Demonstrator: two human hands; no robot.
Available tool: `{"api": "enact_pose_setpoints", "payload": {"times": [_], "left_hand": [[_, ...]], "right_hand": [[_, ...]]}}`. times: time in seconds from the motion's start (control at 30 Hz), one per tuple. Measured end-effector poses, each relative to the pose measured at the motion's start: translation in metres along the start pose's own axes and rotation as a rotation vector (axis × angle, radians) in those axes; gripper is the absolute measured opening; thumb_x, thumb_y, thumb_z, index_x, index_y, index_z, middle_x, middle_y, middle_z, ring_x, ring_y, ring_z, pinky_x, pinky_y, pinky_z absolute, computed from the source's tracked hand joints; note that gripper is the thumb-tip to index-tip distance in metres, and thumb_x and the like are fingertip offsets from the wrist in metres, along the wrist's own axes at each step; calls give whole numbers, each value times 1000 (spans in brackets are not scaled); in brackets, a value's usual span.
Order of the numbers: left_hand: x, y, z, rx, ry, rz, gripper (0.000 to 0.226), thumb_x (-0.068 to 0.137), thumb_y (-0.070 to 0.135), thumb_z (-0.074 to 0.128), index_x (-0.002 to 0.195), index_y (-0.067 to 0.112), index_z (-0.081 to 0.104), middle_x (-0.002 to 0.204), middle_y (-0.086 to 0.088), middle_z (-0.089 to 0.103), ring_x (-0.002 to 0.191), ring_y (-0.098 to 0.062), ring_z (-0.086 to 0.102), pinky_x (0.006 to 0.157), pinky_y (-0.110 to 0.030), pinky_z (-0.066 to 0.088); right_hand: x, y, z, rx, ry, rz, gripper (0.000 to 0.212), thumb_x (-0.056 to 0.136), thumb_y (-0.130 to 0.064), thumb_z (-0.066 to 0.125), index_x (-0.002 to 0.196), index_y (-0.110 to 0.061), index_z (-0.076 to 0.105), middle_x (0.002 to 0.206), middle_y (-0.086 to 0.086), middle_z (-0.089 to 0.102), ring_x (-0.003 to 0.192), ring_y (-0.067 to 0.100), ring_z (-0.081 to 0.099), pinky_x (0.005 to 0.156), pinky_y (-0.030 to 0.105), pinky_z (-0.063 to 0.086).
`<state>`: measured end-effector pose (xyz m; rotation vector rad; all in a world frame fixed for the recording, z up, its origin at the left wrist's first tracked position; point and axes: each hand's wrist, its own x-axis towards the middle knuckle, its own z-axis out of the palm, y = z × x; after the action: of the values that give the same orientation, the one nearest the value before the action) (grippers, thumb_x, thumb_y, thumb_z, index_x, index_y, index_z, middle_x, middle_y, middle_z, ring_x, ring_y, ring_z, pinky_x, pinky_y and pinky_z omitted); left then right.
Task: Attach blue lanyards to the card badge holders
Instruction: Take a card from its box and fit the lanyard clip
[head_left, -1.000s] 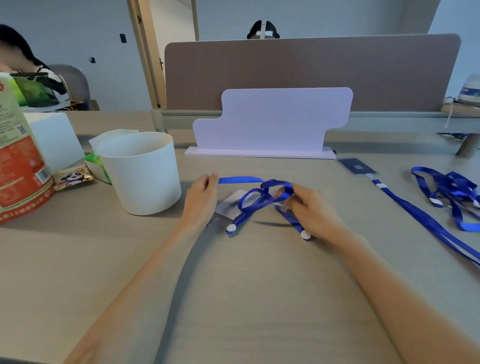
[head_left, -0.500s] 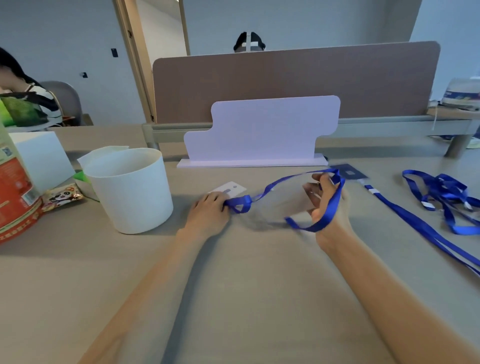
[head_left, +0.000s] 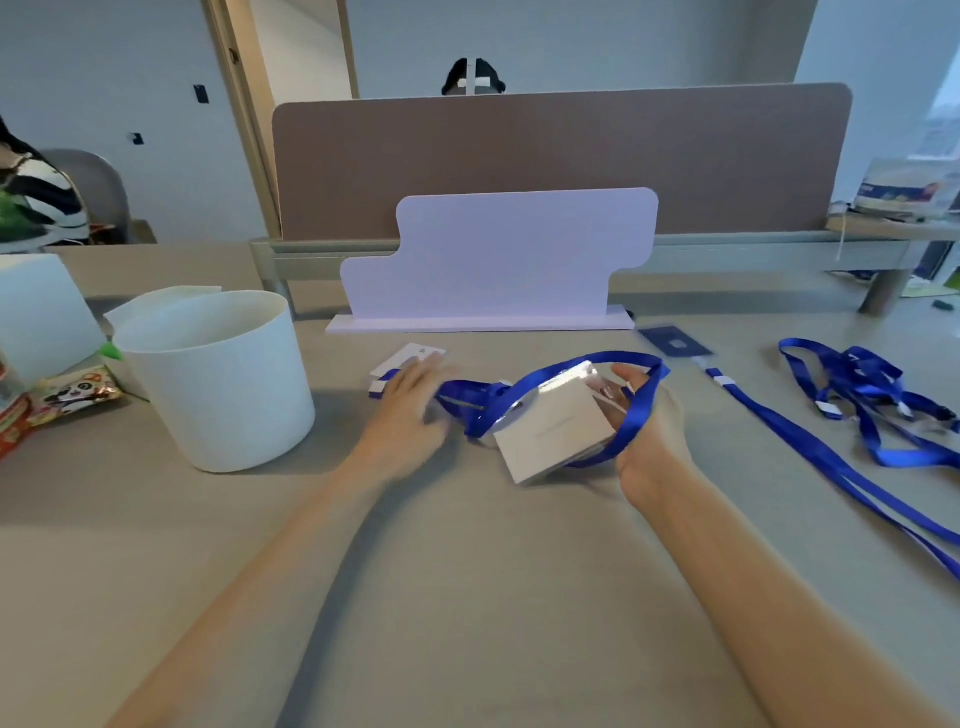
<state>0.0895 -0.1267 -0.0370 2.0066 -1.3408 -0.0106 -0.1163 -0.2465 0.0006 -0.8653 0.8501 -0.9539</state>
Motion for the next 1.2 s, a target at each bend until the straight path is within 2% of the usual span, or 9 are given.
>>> {"api": "enact_pose_setpoints", "payload": {"times": [0.1,0.3,0.47,0.6,0.67,0.8,0.93,1.1,1.2], "left_hand": [[-6,3,5,207,-117,104,58,90,11,47,144,32,38,155,11,29,140,-16,22,110,-29,23],[14,-10,10,174,-49,-57,48,87,18,46,132,36,46,122,9,60,114,-22,53,76,-32,45],[15,-12,-1,-335,244,-239,48,86,-7,45,125,18,60,116,0,64,105,-20,57,81,-21,40],[10,-12,-10,-624,406,-408,36,92,3,43,119,19,60,109,-1,64,86,-13,55,67,-21,41],[6,-5,-13,-642,352,-395,38,92,2,40,118,21,59,104,1,63,83,-11,54,64,-20,41],[-1,8,-17,-687,270,-391,49,82,-6,34,112,21,62,103,-2,69,83,-7,58,58,-14,39],[0,9,-24,-779,294,-483,45,83,0,30,101,22,65,67,-2,66,63,-11,60,54,-24,35],[3,15,-36,-1170,207,-573,29,98,13,32,119,9,52,98,-11,64,76,-26,66,61,-31,57],[6,14,-39,-1263,193,-593,30,99,10,34,123,9,51,125,-13,61,105,-31,62,79,-42,57]], "right_hand": [[-5,2,3,-28,-18,5,20,95,-19,43,108,-16,58,84,3,68,70,19,63,70,33,48],[-4,3,0,-290,-83,60,12,94,-14,37,96,-17,49,93,7,72,78,26,65,76,37,52],[2,3,-8,-940,-94,-365,19,79,-2,42,63,-12,40,58,9,49,55,16,45,54,30,31],[7,-1,-18,-1193,-56,-383,11,72,-9,51,61,-10,46,59,6,52,56,23,44,51,31,34],[7,-9,-22,-1275,-51,-365,3,70,-9,53,67,-7,55,67,10,61,64,31,55,55,36,45],[4,-16,-21,-1435,-25,-563,57,72,3,54,128,-12,58,126,9,62,116,32,54,92,47,49],[-11,-6,9,-1629,-359,-743,56,78,6,46,125,-22,61,126,0,62,119,25,50,96,38,43],[-12,24,42,-1530,-452,-668,26,84,-20,46,103,-14,63,104,4,62,103,30,55,81,38,46],[-11,39,54,-1676,-542,-726,40,83,-52,54,103,-18,59,107,1,57,102,27,51,84,40,46]]}}
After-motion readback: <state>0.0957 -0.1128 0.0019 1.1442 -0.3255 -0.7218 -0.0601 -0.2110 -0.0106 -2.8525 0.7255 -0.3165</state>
